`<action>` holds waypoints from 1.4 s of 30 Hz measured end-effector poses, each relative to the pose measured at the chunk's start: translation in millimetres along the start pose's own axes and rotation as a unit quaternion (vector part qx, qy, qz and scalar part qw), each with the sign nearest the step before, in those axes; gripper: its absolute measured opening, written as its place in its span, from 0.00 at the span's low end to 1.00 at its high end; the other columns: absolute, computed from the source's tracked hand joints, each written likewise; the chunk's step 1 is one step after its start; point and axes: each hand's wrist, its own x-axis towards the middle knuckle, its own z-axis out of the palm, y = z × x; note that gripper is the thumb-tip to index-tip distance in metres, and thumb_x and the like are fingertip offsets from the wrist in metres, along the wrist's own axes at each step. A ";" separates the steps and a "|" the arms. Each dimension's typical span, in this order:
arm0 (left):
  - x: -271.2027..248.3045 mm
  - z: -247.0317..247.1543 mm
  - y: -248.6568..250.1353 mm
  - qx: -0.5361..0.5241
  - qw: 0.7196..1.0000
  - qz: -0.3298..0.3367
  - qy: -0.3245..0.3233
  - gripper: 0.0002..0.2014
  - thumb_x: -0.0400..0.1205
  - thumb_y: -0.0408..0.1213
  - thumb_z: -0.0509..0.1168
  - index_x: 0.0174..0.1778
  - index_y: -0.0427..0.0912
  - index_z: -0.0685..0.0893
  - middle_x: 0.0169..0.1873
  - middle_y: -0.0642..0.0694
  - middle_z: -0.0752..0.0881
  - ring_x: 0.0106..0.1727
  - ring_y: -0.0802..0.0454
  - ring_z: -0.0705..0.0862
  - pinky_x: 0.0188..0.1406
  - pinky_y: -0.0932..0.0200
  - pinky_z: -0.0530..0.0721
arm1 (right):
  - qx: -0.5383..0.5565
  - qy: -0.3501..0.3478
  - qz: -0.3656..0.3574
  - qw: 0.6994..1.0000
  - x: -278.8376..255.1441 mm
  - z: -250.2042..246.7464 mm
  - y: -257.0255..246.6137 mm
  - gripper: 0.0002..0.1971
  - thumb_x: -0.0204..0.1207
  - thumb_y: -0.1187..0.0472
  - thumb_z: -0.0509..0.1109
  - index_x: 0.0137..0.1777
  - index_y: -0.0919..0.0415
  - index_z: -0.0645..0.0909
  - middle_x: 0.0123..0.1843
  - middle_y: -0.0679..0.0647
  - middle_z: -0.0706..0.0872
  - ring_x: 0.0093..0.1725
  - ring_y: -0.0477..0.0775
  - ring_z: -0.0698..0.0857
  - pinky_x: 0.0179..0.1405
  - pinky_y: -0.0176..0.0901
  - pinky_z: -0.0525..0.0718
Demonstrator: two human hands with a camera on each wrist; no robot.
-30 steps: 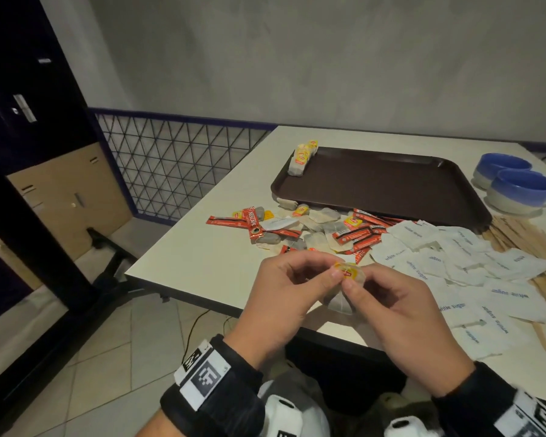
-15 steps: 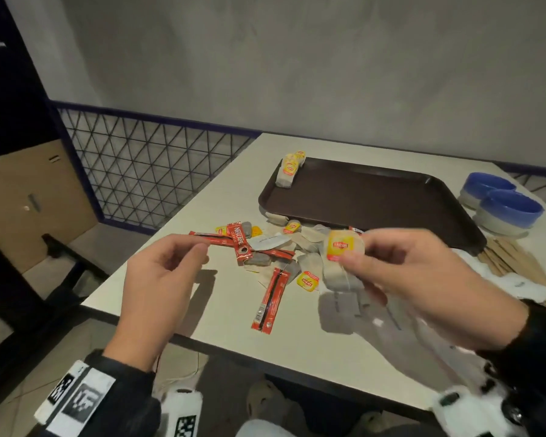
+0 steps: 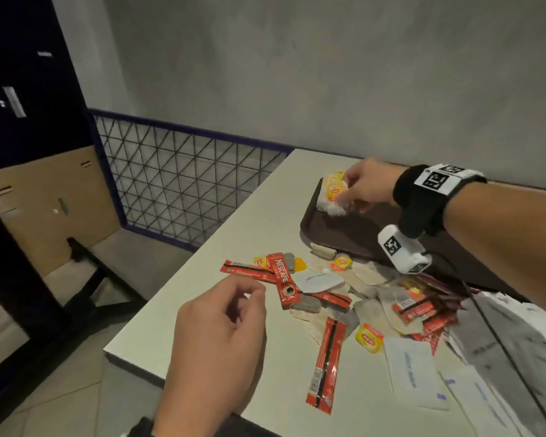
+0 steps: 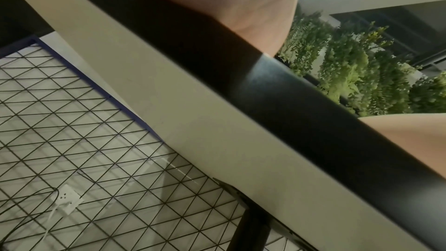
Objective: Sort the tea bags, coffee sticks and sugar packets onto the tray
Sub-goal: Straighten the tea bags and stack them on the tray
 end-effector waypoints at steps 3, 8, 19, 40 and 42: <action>0.2 2.4 -2.4 0.006 1.000 0.012 0.017 0.10 0.82 0.39 0.71 0.36 0.57 0.89 0.22 0.53 0.79 0.26 0.59 0.77 0.27 0.68 0.72 | 0.015 -0.045 0.014 0.999 17.1 10.0 1.8 0.15 0.80 0.67 0.77 0.36 0.61 0.74 0.33 0.60 0.85 0.20 0.44 0.85 0.21 0.36 0.83; -3.8 4.1 -2.9 -0.009 0.997 0.046 0.067 0.06 0.81 0.45 0.71 0.42 0.64 0.87 0.22 0.49 0.77 0.24 0.57 0.74 0.25 0.69 0.71 | 0.059 -0.074 0.033 0.995 39.2 20.8 9.4 0.15 0.79 0.68 0.77 0.36 0.59 0.74 0.34 0.61 0.86 0.29 0.50 0.88 0.29 0.42 0.88; -5.4 1.8 -1.7 0.004 0.994 0.076 0.082 0.04 0.76 0.51 0.66 0.44 0.64 0.86 0.24 0.48 0.77 0.23 0.58 0.73 0.24 0.70 0.70 | 0.127 -0.034 0.140 0.981 42.7 21.7 13.0 0.19 0.72 0.67 0.83 0.58 0.74 0.82 0.41 0.68 0.88 0.31 0.63 0.92 0.32 0.46 0.90; -4.7 0.8 -1.7 0.008 0.996 0.059 0.060 0.08 0.83 0.38 0.71 0.40 0.56 0.89 0.26 0.47 0.81 0.31 0.48 0.78 0.30 0.57 0.75 | -0.041 -0.123 0.003 0.992 -54.7 -1.9 8.2 0.07 0.83 0.58 0.73 0.55 0.61 0.85 0.44 0.57 0.91 0.37 0.51 0.90 0.39 0.44 0.90; -4.0 0.6 -2.7 0.008 0.996 0.059 0.062 0.08 0.83 0.38 0.71 0.40 0.55 0.89 0.25 0.47 0.80 0.32 0.48 0.79 0.30 0.60 0.75 | -0.124 -0.158 -0.029 0.979 -80.6 -2.9 6.8 0.09 0.82 0.51 0.74 0.52 0.56 0.87 0.43 0.53 0.92 0.37 0.47 0.89 0.37 0.41 0.88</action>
